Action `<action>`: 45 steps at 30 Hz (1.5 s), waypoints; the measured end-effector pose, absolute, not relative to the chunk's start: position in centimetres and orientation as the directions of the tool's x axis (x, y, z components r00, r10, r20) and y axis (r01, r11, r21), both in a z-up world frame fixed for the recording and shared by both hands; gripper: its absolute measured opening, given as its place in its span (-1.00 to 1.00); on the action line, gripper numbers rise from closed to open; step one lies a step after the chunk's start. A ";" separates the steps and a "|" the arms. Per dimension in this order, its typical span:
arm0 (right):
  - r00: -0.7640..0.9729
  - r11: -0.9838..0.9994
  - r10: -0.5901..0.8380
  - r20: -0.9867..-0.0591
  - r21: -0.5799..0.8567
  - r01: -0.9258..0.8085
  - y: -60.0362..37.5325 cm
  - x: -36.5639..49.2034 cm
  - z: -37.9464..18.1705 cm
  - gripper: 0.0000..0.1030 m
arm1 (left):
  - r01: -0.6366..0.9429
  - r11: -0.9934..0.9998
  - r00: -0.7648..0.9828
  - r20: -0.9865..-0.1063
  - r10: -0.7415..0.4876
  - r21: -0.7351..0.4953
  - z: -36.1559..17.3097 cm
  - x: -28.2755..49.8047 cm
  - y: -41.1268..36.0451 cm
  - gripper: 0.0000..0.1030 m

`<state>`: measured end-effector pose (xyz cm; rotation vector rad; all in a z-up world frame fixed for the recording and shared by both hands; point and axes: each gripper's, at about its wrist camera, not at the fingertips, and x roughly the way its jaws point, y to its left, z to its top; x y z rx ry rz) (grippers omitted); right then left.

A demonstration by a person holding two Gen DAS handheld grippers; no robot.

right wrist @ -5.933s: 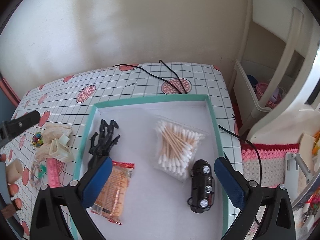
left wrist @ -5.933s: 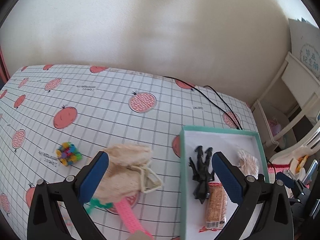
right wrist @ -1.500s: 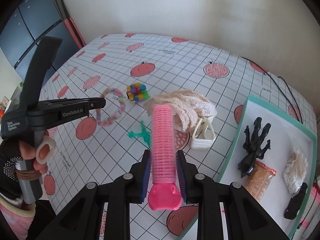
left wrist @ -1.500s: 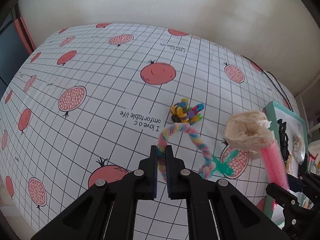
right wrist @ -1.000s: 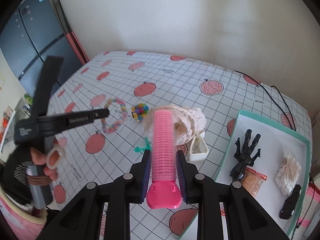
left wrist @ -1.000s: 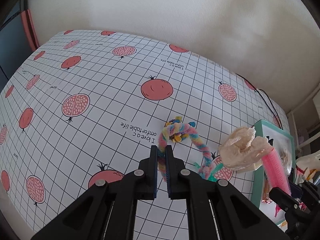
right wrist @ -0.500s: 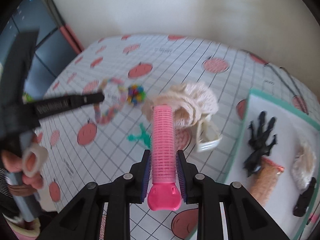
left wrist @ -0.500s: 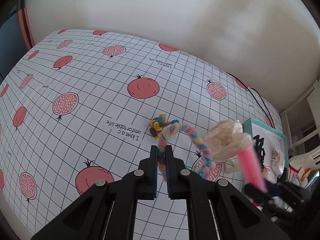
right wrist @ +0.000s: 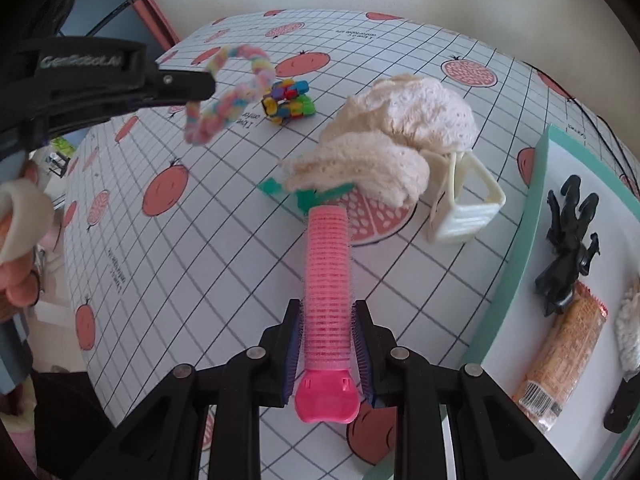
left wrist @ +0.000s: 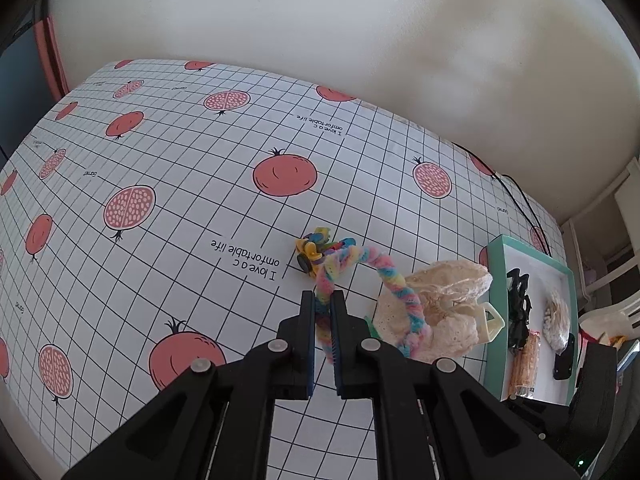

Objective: Organize objects
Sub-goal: 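Lift and carry the ring and pink roller over the white tray with both tools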

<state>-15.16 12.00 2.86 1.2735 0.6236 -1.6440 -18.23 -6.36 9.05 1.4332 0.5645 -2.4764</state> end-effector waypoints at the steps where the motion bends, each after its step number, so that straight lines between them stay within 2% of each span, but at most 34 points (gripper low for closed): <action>1: -0.029 -0.433 -0.364 -0.931 0.142 0.890 12.2 -15.1 3.0 -0.49 | 0.377 -0.901 -0.498 -0.867 -0.003 -0.213 9.0 -18.3 -6.3 -0.87; 11: -0.081 -0.459 -0.459 -0.885 0.159 0.874 15.6 -16.0 6.9 -0.49 | 0.381 -0.902 -0.497 -0.867 -0.014 -0.203 9.2 -18.5 -5.6 -0.87; 22: -0.261 -0.619 -0.500 -0.826 0.130 0.775 20.5 -19.6 11.5 -0.49 | 0.350 -0.893 -0.580 -0.814 0.030 -0.282 12.7 -18.5 -3.4 -0.87; 32: -0.337 -0.711 -0.450 -0.827 0.103 0.696 25.7 -22.6 12.1 -0.49 | 0.173 -0.931 -0.608 -0.779 0.156 -0.321 14.9 -19.7 5.0 -0.87; 37: -0.365 -0.744 -0.432 -0.825 0.098 0.661 27.9 -23.6 12.3 -0.49 | 0.043 -0.955 -0.556 -0.801 0.220 -0.292 14.0 -19.7 10.6 -0.87; 45: -0.379 -0.777 -0.421 -0.824 0.111 0.620 29.7 -24.4 12.4 -0.49 | -0.040 -0.955 -0.479 -0.833 0.275 -0.293 12.0 -19.5 15.3 -0.87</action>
